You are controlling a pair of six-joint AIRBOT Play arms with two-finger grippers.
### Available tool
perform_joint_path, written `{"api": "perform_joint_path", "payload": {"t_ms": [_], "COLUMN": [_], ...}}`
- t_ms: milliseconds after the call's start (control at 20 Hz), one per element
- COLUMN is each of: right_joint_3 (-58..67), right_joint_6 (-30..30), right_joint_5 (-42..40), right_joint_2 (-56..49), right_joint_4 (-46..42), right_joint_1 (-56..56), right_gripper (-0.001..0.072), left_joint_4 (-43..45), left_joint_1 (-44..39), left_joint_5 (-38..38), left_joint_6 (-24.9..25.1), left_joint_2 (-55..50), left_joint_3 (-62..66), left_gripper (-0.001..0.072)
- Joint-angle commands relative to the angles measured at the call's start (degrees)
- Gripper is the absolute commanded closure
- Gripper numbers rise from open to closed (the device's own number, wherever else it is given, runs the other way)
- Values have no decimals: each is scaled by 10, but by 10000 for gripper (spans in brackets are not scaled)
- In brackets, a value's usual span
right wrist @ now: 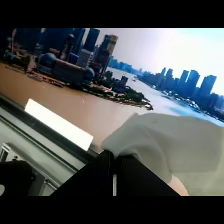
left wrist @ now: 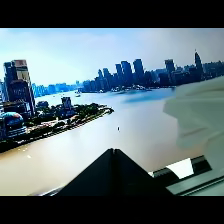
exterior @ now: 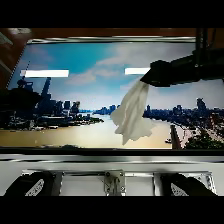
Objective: Fold the shirts.
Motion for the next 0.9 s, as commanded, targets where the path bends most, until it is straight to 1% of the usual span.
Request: {"api": "perform_joint_path", "payload": {"t_ms": [0,50,100,150,200,250,350,400,450,500,550,600,650,700,750,800,850], "right_joint_3": [1,1,1,1,1,1,1,1,1,1,1,1,1,0,-4,-16,-35], "right_joint_6": [-17,-30,-38,-42,-48,-50,-50,-52,-57,-56,-56,-56,-56,-57,-56,-56,-57], "right_joint_5": [-21,-31,-49,-71,-88,-96,-85,-63,-33,5,41,79,108,127,135,133,128], "right_joint_2": [-103,-133,-161,-183,-200,-211,-212,-207,-198,-188,-178,-169,-164,-163,-162,-162,-163], "right_joint_4": [24,21,17,16,16,16,0,-16,-40,-88,-143,-203,-255,-283,-287,-262,-225], "right_joint_1": [62,90,115,132,142,144,133,120,103,84,66,46,25,4,-21,-48,-73], "right_gripper": [652,651,616,442,141,48,48,48,48,48,48,48,48,48,48,48,48], "left_joint_4": [-1,2,10,14,19,20,29,38,46,53,53,52,52,52,52,52,46], "left_joint_1": [-35,-35,-35,-35,-35,-35,-35,-35,-35,-35,-35,-35,-36,-37,-37,-37,-37], "left_joint_5": [47,50,55,59,61,61,61,61,61,61,61,60,59,59,58,58,60], "left_joint_6": [-1,-1,-1,-1,-1,-1,0,0,0,-1,-1,-6,-9,-9,-9,-9,-5], "left_joint_2": [0,0,0,0,-2,-5,-14,-20,-26,-35,-44,-58,-74,-92,-113,-140,-165], "left_joint_3": [-62,-70,-77,-84,-89,-93,-99,-101,-104,-108,-114,-121,-129,-136,-141,-143,-143], "left_gripper": [672,672,672,671,671,671,670,667,625,478,311,228,225,183,129,84,53]}}
